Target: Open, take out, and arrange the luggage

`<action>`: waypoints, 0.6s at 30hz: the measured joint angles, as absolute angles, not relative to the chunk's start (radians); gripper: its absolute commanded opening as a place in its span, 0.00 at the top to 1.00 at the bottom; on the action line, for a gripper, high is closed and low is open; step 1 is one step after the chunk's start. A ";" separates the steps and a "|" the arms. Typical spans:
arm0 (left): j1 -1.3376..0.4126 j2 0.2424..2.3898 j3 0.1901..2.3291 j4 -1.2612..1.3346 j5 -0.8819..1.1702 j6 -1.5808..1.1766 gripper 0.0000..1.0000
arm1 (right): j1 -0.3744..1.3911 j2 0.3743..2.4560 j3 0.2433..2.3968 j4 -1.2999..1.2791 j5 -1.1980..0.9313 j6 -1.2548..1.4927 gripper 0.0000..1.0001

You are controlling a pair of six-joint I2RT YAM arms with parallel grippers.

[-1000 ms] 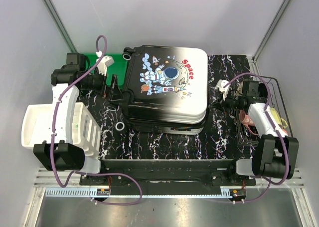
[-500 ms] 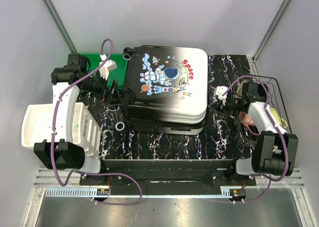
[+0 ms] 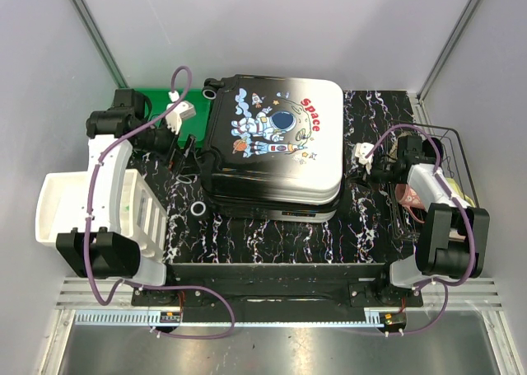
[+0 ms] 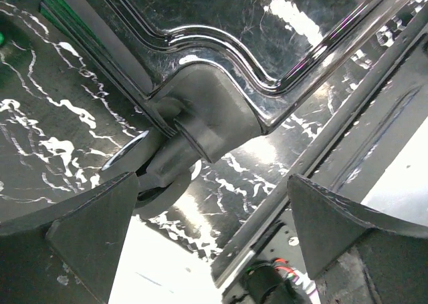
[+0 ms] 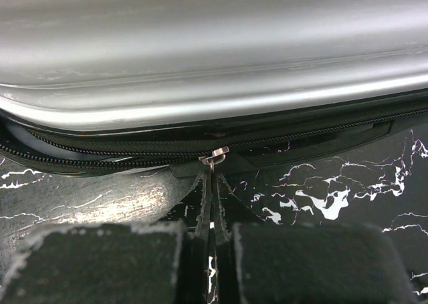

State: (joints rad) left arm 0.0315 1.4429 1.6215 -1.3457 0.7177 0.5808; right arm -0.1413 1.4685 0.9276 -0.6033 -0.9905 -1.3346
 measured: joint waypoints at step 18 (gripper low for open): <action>-0.084 1.472 1.623 -1.359 0.527 0.933 0.01 | -0.105 1.507 0.928 -0.586 -0.989 -1.304 0.58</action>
State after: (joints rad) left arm -0.0837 1.4719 1.6226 -1.3590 0.5270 0.9325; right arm -0.1047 1.5070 0.9283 -0.5858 -0.9890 -1.3045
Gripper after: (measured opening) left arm 0.991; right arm 0.403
